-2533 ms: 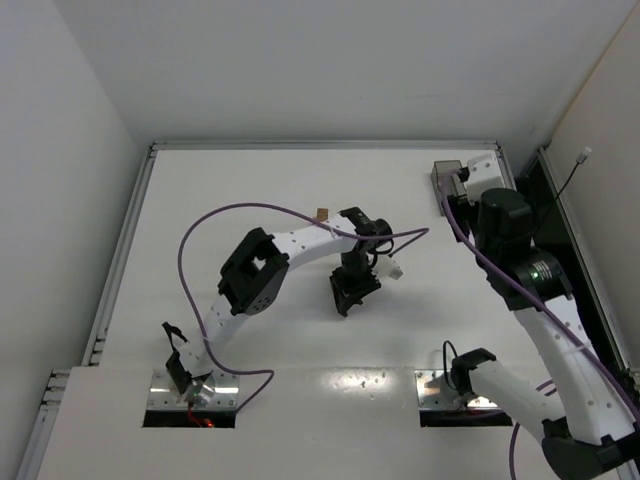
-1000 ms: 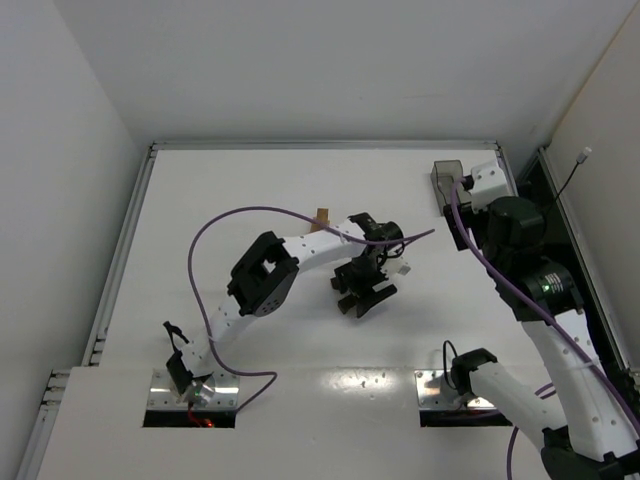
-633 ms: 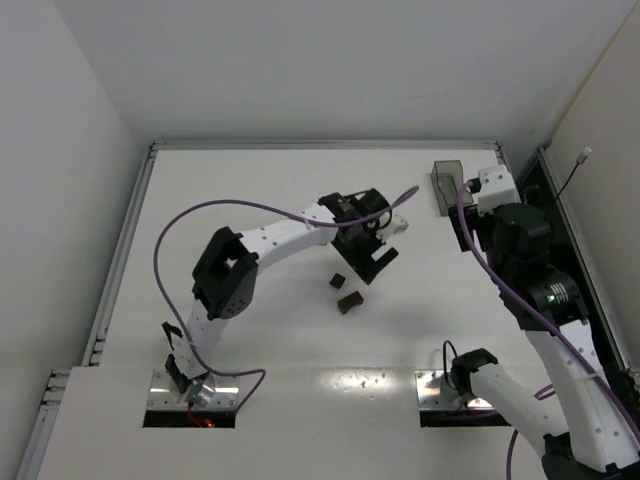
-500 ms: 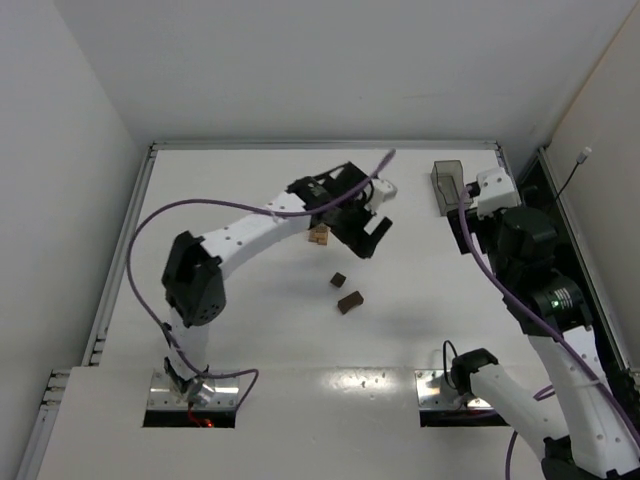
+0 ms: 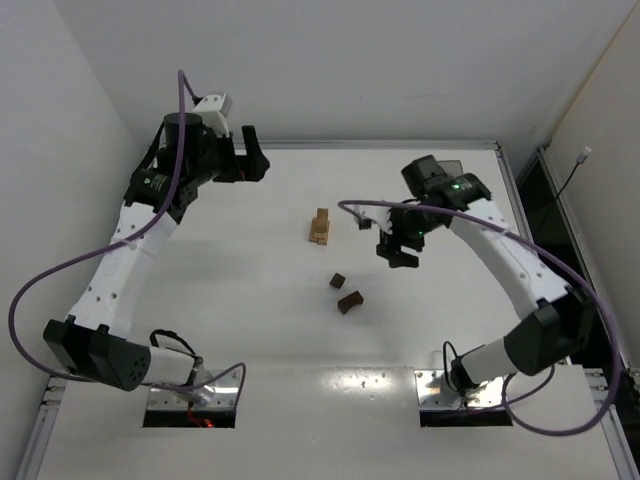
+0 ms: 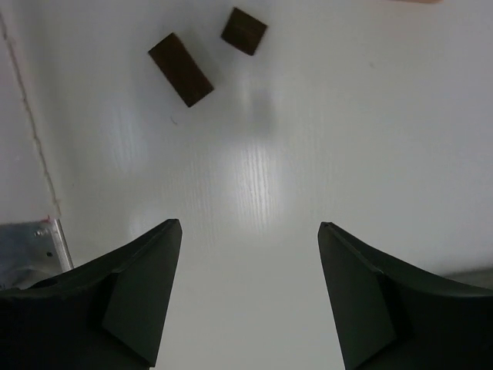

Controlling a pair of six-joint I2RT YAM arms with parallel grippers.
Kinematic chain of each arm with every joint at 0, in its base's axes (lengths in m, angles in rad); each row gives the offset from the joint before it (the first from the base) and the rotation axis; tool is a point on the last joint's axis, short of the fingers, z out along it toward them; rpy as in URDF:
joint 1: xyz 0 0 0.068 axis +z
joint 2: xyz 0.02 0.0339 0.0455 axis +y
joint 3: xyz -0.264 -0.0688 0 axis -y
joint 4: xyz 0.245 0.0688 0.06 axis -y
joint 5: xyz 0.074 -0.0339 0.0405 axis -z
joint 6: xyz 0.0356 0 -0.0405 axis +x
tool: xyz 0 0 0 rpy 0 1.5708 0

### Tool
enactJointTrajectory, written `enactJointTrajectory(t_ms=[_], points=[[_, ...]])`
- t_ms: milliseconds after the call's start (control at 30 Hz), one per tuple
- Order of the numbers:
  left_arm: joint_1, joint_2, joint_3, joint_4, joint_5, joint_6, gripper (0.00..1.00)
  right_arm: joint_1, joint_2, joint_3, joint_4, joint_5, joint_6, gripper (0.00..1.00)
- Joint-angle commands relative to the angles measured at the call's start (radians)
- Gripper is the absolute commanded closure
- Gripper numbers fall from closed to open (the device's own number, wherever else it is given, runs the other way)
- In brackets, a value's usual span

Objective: Build the wood block tower

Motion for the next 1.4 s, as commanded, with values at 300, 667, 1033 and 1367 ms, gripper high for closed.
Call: enactJointTrajectory(t_ms=[300, 667, 1033, 1367], points=[[0.259, 0.060, -0.179, -0.058, 0.178, 0.029, 0.00, 0.182, 0.095, -0.138, 0.193, 0.051, -0.463, 0.33], [0.380, 0.178, -0.156, -0.049, 0.317, -0.003, 0.00, 0.314, 0.222, -0.159, 0.176, -0.103, -0.340, 0.45], [0.389, 0.218, -0.156, -0.040, 0.360, -0.012, 0.00, 0.359, 0.332, -0.130, 0.176, -0.118, -0.329, 0.47], [0.399, 0.246, -0.156, -0.040, 0.380, -0.012, 0.00, 0.370, 0.404, -0.130, 0.296, -0.034, -0.294, 0.49]])
